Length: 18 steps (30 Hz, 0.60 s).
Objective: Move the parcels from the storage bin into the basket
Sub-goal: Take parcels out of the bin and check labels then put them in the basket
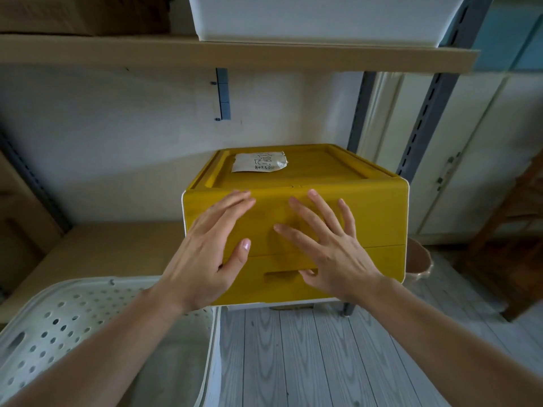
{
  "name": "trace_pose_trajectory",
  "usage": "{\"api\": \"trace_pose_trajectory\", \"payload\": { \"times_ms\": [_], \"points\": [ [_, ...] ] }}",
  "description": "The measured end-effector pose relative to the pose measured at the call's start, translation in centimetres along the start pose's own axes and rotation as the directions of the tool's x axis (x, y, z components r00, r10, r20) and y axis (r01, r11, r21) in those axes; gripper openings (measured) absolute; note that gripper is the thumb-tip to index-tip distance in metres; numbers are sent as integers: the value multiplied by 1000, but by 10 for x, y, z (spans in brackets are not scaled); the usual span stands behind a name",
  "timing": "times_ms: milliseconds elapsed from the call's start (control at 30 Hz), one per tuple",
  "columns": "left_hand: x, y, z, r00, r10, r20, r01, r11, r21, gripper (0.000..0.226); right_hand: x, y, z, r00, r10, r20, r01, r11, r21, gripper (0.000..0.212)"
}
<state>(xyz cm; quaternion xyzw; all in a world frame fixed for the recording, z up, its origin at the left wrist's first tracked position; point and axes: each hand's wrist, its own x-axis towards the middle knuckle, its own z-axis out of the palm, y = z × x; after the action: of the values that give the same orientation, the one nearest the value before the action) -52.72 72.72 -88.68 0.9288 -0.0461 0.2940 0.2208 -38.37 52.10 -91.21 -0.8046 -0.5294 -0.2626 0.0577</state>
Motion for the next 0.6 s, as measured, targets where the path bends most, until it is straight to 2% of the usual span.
{"api": "trace_pose_trajectory", "payload": {
  "times_ms": [167,367,533,600],
  "points": [
    [-4,-2,-14,997,-22,-72,23,1000,10,61,-7,-5,-10,993,-95,-73,95,995,-7,92],
    [-8,0,-29,986,13,-166,-8,999,32,58,-16,-6,-39,975,-112,-190,124,991,54,82],
    [-8,7,-36,967,10,-254,-6,1000,15,56,-11,1,-59,936,-34,-350,69,994,86,59],
    [-7,7,-37,960,1,-281,7,1000,27,55,-6,4,-61,929,10,-369,32,994,109,56]
  ]
}}
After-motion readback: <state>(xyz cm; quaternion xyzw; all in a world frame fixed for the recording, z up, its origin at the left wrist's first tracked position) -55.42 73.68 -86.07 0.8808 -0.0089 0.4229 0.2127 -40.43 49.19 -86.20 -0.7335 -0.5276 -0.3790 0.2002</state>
